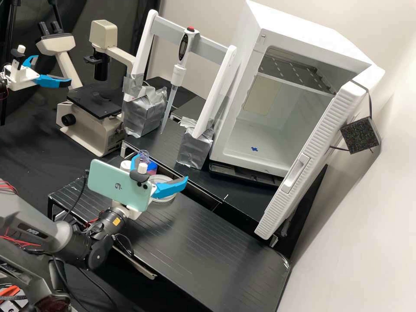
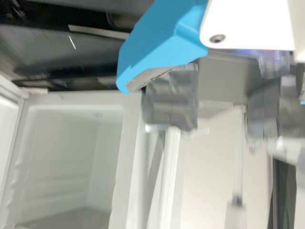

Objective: Close the lid

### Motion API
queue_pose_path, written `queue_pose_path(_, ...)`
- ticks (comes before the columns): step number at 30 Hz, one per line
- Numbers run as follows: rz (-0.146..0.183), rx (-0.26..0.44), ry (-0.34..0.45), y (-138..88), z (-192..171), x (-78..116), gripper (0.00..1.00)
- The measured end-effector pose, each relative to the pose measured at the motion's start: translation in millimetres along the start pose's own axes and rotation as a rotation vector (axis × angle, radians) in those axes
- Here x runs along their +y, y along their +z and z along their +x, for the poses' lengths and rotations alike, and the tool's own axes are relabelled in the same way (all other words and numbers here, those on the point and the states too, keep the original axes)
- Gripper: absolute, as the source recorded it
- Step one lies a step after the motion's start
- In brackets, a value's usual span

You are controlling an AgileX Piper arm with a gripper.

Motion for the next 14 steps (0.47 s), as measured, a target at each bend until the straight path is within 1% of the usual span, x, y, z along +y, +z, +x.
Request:
queue_pose_path(1, 0.019, 0.015, -0.001, -3, 2, -3.0, 1.0)
queue_pose_path(2, 0.032, 0.019, 0.015, -6, 4, -5.4, 1.0)
queue_pose_path(4, 0.046, -0.005, 0.056, -8, 8, -9.1, 1.0)
queue_pose_path(5, 0.052, -0.013, 0.06, -9, 10, -11.1, 1.0)
queue_pose_path(8, 0.075, -0.042, 0.052, -8, 14, -17.6, 1.0)
queue_pose_path(11, 0.093, -0.053, 0.034, -6, 19, -21.1, 1.0)
queue_pose_path(14, 0.103, -0.063, 0.019, -4, 22, -23.8, 1.0)
